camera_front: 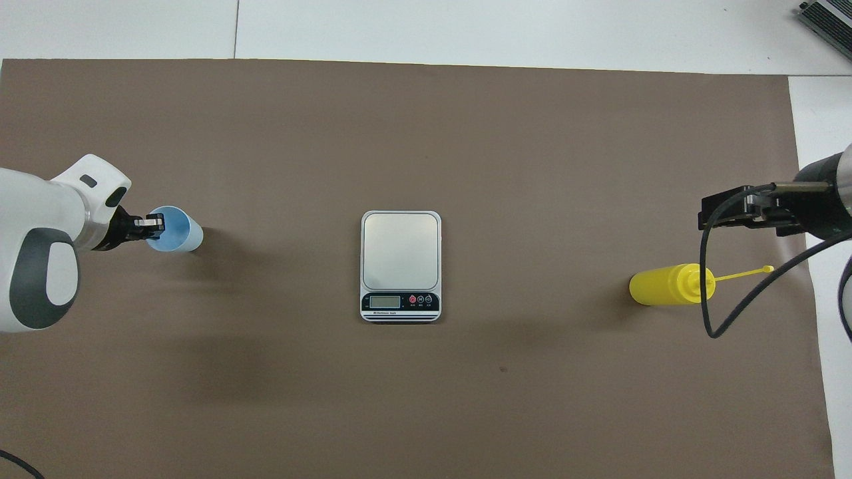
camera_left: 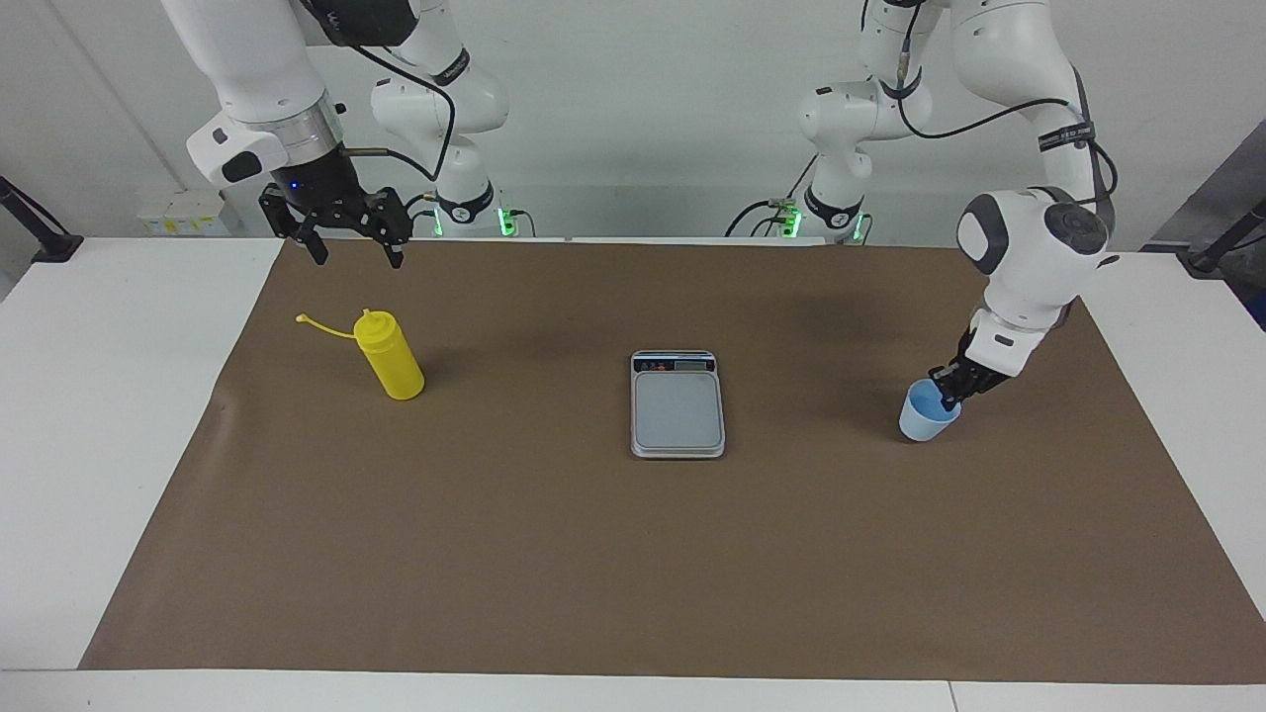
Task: Pour seasoning into cup on scale with both arms
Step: 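Carry the cup onto the scale while the right gripper approaches the bottle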
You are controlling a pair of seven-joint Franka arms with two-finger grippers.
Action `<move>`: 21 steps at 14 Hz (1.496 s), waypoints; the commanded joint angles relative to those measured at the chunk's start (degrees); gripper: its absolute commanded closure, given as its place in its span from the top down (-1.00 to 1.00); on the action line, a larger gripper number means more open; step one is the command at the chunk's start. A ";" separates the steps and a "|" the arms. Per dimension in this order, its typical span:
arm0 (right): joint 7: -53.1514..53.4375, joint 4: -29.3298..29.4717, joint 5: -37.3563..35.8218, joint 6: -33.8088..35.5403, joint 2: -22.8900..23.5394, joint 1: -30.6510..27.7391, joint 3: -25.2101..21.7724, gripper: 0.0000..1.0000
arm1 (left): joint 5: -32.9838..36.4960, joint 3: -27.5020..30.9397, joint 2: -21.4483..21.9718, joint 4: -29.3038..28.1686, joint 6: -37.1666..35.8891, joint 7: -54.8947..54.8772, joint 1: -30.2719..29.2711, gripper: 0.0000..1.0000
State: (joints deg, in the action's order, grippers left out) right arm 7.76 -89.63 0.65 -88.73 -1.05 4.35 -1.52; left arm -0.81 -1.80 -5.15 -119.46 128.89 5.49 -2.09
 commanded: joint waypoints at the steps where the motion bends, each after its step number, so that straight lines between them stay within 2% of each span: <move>1: 0.15 -0.54 1.02 0.40 -0.45 -0.13 -0.15 1.00 | 0.19 0.48 -1.17 8.17 -8.63 1.19 1.64 -1.00; 4: 0.15 -0.54 1.02 0.40 -0.45 -0.22 -0.15 1.00 | -0.15 0.39 -1.00 13.11 -13.83 3.29 4.89 -1.00; 9: 0.15 -0.54 1.02 0.40 -0.45 -0.13 -0.15 1.00 | -2.97 0.30 -0.82 16.01 -12.96 13.21 13.41 -1.00; 13: 0.15 -0.54 1.02 0.40 -0.45 -0.22 -0.15 1.00 | -4.90 0.21 -1.18 15.31 -6.90 23.33 20.70 -1.00; 17: -0.11 -0.80 1.02 1.70 -0.54 -0.40 -0.32 1.00 | -5.08 0.21 -1.53 14.52 -6.46 23.43 26.77 -1.00; 21: -0.64 -0.81 1.02 4.08 -0.71 -1.63 -0.58 1.00 | -5.08 0.21 -2.41 14.35 -4.96 23.34 29.85 -1.00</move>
State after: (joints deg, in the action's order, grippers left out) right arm 7.71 -89.68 0.65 -85.49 -1.05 3.67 -2.20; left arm -5.03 -2.60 -7.11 -104.75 122.29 28.85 25.93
